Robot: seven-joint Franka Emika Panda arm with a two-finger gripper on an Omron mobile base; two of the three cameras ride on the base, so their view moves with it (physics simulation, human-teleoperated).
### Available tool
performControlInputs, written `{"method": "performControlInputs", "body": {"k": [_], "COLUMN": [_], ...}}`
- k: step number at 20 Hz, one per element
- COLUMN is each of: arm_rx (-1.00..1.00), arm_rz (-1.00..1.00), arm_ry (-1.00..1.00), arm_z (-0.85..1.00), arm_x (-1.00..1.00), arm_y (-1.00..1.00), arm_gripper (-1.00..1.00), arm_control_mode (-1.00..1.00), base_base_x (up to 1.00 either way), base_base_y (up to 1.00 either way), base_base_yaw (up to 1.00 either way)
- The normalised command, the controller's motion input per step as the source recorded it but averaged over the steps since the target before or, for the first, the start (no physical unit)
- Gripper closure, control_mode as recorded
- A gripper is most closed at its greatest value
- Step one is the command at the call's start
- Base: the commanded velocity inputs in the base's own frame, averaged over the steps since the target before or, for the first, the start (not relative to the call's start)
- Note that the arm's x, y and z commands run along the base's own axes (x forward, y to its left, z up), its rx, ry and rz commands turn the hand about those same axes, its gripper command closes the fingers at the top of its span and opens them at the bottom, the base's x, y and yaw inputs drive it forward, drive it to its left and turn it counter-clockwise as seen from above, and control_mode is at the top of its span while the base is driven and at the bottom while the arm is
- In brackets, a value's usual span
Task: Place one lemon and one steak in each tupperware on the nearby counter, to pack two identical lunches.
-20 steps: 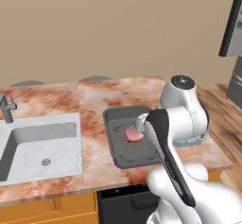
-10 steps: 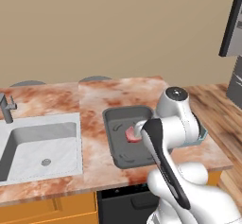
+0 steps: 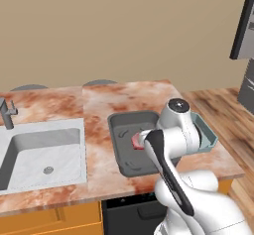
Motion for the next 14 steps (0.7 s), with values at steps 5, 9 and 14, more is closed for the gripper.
{"method": "performControlInputs", "body": {"k": [5,9,14], "arm_rx": [0.00,0.00,0.00], "arm_rz": [0.00,0.00,0.00], "arm_ry": [0.00,0.00,0.00], "arm_z": [-0.32,-0.32,-0.30], "arm_x": [0.33,0.37,0.40], "arm_y": [0.01,0.02,0.07], "arm_gripper": [1.00,1.00,1.00], "arm_control_mode": [-1.00,-1.00,-1.00], "base_base_x": [0.00,0.00,0.00], "base_base_y": [0.00,0.00,0.00], "base_base_yaw": [0.00,0.00,0.00]}}
